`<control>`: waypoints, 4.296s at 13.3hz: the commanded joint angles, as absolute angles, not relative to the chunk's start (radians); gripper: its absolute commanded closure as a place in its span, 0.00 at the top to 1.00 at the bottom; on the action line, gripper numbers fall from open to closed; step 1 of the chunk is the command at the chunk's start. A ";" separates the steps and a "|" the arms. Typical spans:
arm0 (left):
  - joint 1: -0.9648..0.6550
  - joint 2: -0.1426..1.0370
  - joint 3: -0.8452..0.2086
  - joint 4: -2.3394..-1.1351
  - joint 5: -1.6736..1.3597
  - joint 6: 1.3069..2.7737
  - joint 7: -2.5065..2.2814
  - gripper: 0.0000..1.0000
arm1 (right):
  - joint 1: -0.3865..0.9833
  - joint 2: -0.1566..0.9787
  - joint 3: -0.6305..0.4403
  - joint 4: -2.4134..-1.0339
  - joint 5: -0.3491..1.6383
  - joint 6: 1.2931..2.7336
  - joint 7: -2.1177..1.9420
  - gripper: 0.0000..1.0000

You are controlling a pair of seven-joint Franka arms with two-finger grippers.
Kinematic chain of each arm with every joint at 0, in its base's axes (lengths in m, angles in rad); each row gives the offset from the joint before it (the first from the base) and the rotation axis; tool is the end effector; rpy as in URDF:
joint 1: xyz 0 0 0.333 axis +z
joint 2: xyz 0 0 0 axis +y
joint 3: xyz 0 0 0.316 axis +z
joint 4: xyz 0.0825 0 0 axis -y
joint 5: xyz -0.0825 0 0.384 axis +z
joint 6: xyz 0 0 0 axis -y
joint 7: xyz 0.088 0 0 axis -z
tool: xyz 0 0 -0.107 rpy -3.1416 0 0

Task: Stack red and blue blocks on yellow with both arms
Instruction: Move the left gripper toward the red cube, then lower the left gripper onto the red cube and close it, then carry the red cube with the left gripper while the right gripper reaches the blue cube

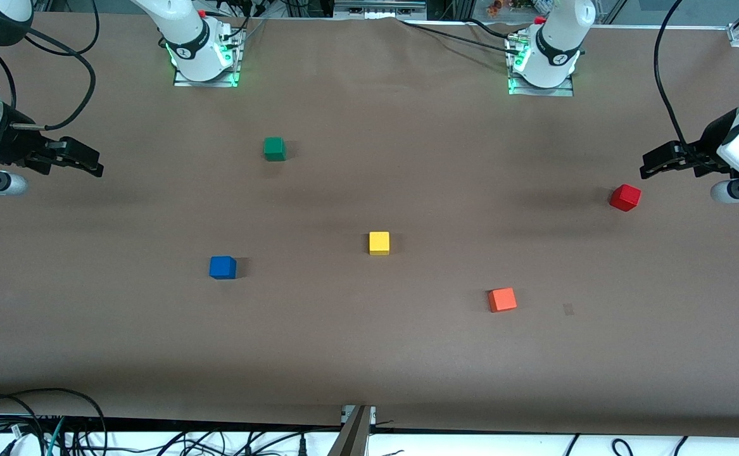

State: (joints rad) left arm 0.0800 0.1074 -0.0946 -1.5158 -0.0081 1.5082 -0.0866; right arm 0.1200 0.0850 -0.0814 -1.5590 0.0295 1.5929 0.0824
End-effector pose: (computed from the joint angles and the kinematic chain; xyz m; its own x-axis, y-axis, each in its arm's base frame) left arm 0.5787 -0.0065 0.5845 0.9908 0.0709 -0.1154 0.0723 -0.9973 0.0083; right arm 0.5798 0.0274 0.5839 0.9976 -0.0445 -0.0525 -0.0455 -0.9988 -0.0183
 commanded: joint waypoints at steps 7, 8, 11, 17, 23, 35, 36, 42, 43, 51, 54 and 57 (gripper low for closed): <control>0.101 0.186 -0.084 -1.431 -0.002 1.463 -0.066 1.00 | 0.104 0.074 -0.066 -1.562 0.028 1.580 0.089 1.00; 0.127 0.195 -0.084 -1.434 0.014 1.463 0.043 1.00 | 0.104 0.074 -0.066 -1.562 0.028 1.582 0.089 1.00; 0.221 0.273 -0.084 -1.443 0.031 1.479 0.309 1.00 | 0.104 0.074 -0.066 -1.562 0.028 1.580 0.089 1.00; 0.307 0.348 -0.084 -1.687 0.107 1.794 0.530 1.00 | 0.104 0.074 -0.066 -1.562 0.028 1.580 0.089 1.00; 0.391 0.327 -0.091 -1.981 0.107 2.138 0.735 1.00 | 0.104 0.074 -0.066 -1.562 0.028 1.582 0.089 1.00; 0.454 0.216 -0.097 -2.371 0.103 2.479 0.785 1.00 | 0.104 0.074 -0.066 -1.562 0.028 1.580 0.089 1.00; 0.456 0.213 -0.097 -2.387 0.103 2.483 0.784 1.00 | 0.104 0.074 -0.066 -1.562 0.028 1.580 0.089 1.00; 0.478 0.213 -0.097 -2.451 0.103 2.569 0.785 1.00 | 0.104 0.074 -0.066 -1.562 0.028 1.580 0.089 1.00; 0.485 0.215 -0.098 -2.460 0.103 2.585 0.784 1.00 | 0.104 0.074 -0.066 -1.562 0.028 1.580 0.089 1.00; 0.491 0.230 -0.113 -2.428 0.104 2.571 0.776 0.00 | 0.104 0.074 -0.066 -1.563 0.028 1.580 0.089 1.00; 0.491 0.230 -0.193 -2.303 0.065 2.452 0.749 0.00 | 0.104 0.074 -0.066 -1.563 0.028 1.580 0.090 1.00; 0.483 0.264 -0.323 -2.099 0.051 2.260 0.573 0.00 | 0.104 0.074 -0.066 -1.563 0.028 1.580 0.091 1.00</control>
State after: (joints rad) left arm 0.4842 0.2418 -0.2459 -2.2280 0.0651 2.3782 0.6738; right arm 0.1190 0.0850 -0.0799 -1.5591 0.0295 1.5909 0.0824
